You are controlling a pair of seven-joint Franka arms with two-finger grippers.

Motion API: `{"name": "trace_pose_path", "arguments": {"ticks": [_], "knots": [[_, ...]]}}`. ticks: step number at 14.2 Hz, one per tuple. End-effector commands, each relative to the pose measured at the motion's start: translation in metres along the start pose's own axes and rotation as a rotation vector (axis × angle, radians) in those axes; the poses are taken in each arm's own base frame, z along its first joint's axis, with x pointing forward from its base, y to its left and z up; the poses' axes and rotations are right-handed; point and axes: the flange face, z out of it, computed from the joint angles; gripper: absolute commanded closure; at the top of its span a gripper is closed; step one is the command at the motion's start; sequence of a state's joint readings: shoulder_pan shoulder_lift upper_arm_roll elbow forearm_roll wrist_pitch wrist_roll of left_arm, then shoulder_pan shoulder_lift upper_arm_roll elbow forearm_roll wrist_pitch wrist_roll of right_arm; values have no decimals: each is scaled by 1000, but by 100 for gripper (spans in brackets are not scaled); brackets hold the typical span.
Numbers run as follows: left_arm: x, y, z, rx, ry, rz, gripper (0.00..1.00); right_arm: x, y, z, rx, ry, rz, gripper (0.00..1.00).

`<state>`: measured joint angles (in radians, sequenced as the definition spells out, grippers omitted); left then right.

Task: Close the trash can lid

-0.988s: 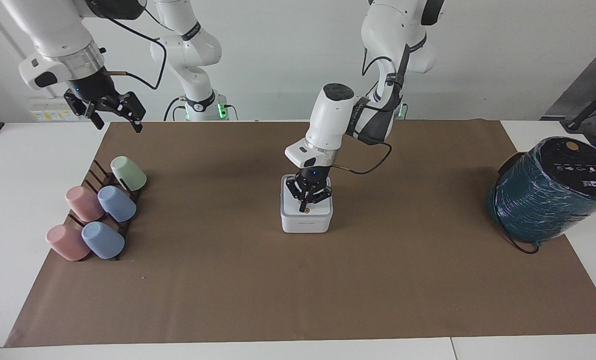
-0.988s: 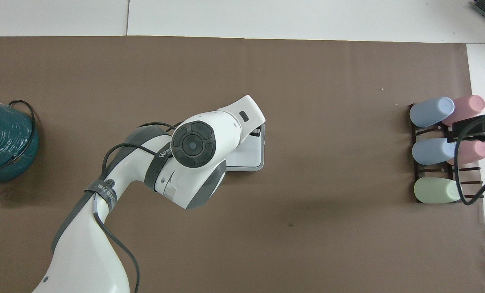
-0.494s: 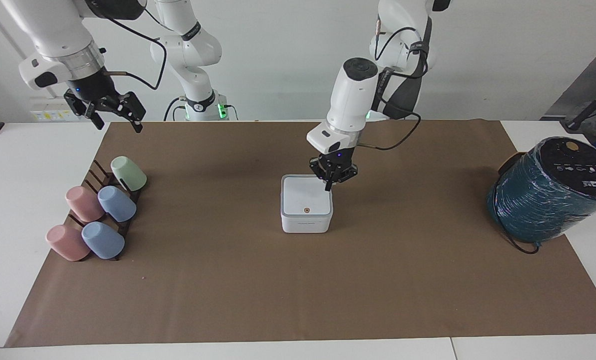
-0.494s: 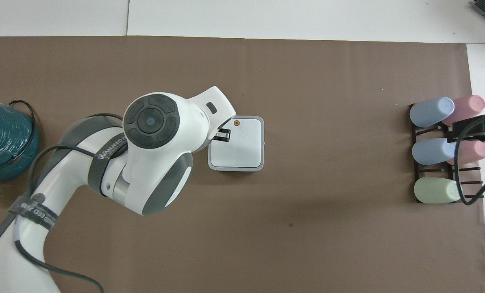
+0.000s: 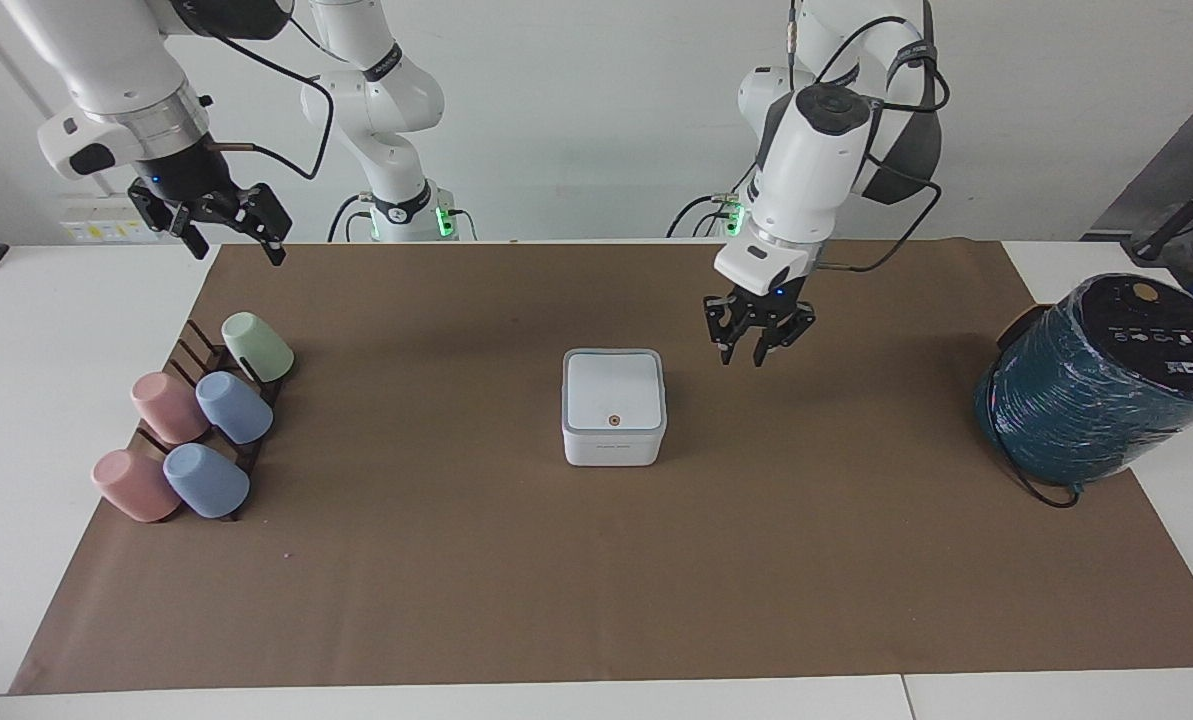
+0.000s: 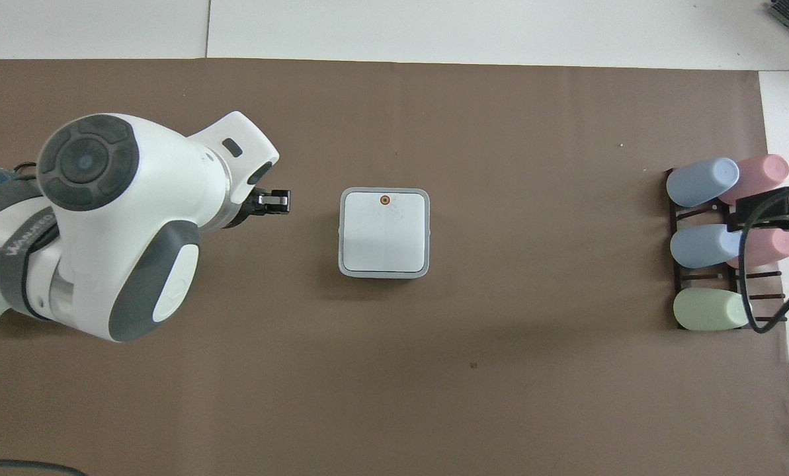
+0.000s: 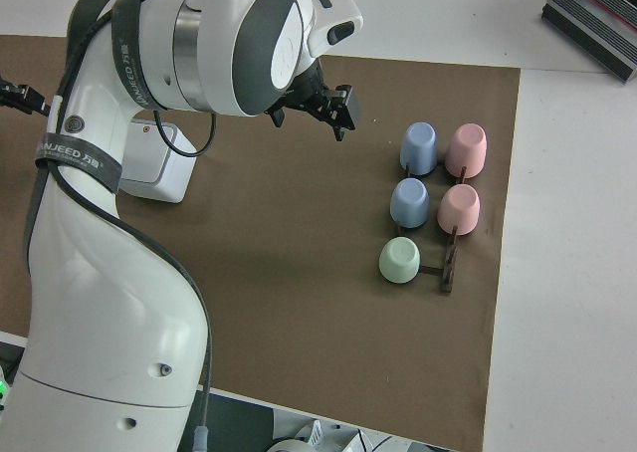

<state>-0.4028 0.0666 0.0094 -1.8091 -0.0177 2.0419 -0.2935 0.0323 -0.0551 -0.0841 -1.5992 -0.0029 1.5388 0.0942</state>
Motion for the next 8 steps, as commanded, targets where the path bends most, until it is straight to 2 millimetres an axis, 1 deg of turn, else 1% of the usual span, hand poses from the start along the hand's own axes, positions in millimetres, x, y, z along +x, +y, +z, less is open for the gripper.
{"name": "trace_pose_path", "arguments": {"ticks": [1, 3, 4, 6, 7, 8], "knots": [[-7, -44, -31, 29, 12, 1, 0, -5, 2, -3, 0, 5, -22, 0], [-5, -75, -49, 37, 13, 33, 0, -5, 2, -3, 0, 5, -22, 0], [-3, -88, -59, 39, 13, 49, 0, -5, 2, -3, 0, 5, -22, 0], [3, -108, -87, 46, 9, 67, 0, -5, 2, -3, 0, 5, -22, 0], [6, -121, -104, 50, 9, 83, 0, -5, 2, -2, 0, 4, -22, 0], [7, -135, -116, 51, -7, 100, 0, -5, 1, -3, 0, 5, -23, 0]]}}
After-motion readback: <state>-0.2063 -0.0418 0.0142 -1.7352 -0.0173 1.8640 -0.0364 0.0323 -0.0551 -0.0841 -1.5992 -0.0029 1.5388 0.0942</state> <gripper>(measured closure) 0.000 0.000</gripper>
